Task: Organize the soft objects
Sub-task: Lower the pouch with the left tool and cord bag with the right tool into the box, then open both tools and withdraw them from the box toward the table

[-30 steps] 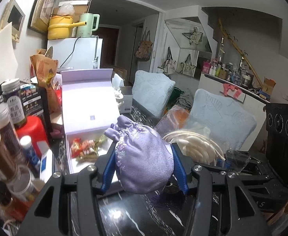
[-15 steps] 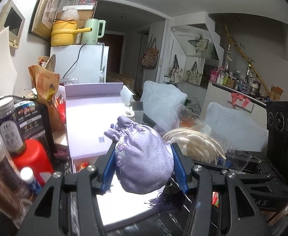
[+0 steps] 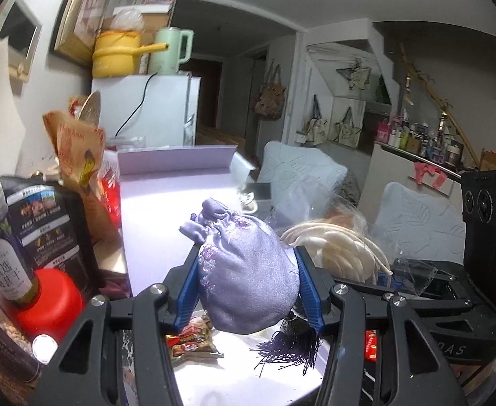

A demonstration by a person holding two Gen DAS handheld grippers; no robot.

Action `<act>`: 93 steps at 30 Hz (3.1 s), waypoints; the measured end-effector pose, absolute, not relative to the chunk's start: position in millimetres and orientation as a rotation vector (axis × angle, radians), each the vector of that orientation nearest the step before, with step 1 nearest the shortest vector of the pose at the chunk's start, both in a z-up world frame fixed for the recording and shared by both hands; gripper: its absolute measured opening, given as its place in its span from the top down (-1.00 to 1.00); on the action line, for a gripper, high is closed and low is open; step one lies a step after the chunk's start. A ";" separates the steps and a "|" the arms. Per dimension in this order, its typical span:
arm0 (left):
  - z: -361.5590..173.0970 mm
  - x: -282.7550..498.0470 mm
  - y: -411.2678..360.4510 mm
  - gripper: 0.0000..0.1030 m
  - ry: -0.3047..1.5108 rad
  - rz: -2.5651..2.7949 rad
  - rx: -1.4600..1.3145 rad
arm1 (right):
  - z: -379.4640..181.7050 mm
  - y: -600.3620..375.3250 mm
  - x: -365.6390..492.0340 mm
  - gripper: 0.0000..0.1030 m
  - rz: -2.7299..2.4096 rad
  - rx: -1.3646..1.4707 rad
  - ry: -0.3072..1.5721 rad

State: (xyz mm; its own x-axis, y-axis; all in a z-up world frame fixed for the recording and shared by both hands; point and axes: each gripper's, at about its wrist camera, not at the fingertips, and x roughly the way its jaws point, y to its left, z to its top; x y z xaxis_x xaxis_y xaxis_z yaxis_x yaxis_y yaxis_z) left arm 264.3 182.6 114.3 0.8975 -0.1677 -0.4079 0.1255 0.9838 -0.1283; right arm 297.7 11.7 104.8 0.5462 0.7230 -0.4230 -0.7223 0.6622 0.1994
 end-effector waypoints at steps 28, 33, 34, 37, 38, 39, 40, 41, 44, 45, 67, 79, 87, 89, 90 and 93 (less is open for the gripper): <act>22.7 348.1 201.4 -0.01 0.729 -0.057 -0.118 | -2.0 46.3 384.2 0.64 0.872 0.062 0.877; 10.0 355.8 207.9 -0.01 0.763 -0.030 -0.130 | -15.7 50.2 390.2 0.64 0.863 0.059 0.926; 7.2 357.3 209.8 -0.01 0.768 -0.024 -0.129 | -17.8 50.9 390.9 0.64 0.861 0.056 0.930; 0.6 361.5 209.7 -0.01 0.786 -0.007 -0.113 | -24.8 51.9 394.1 0.64 0.849 0.054 0.952; -2.5 363.4 208.8 -0.01 0.799 0.000 -0.104 | -26.5 52.0 395.4 0.64 0.846 0.055 0.958; -4.8 364.9 209.7 -0.01 0.807 0.003 -0.103 | -28.5 51.2 397.0 0.64 0.840 0.059 0.962; -6.9 365.9 210.0 -0.01 0.814 0.003 -0.104 | -29.5 50.5 398.4 0.64 0.834 0.060 0.965; -9.7 367.6 209.8 -0.01 0.826 0.001 -0.107 | -30.4 49.5 399.8 0.64 0.827 0.061 0.967; -17.1 370.6 211.5 -0.01 0.854 0.004 -0.111 | -32.0 46.6 403.8 0.61 0.824 0.076 0.976; -19.3 370.9 211.7 -0.01 0.861 0.005 -0.112 | -32.1 45.8 404.6 0.60 0.821 0.078 0.977; -29.2 383.9 196.8 -0.04 0.944 0.058 -0.030 | -17.3 35.8 403.9 0.16 0.697 -0.005 0.894; -13.5 376.2 193.0 -0.38 0.940 0.073 -0.026 | -7.0 35.2 397.9 0.16 0.712 -0.025 0.875; 12.5 349.4 197.1 -0.55 0.872 0.099 -0.054 | 8.2 28.7 389.0 0.10 0.725 -0.020 0.845; 22.9 342.1 193.6 -0.55 0.849 0.105 -0.042 | 14.4 26.6 385.2 0.10 0.729 -0.016 0.835; 27.5 338.3 192.9 -0.55 0.839 0.104 -0.040 | 19.1 25.3 382.2 0.10 0.732 -0.014 0.825; 44.1 327.5 189.1 -0.55 0.803 0.100 -0.041 | 31.9 21.4 374.6 0.10 0.741 -0.007 0.800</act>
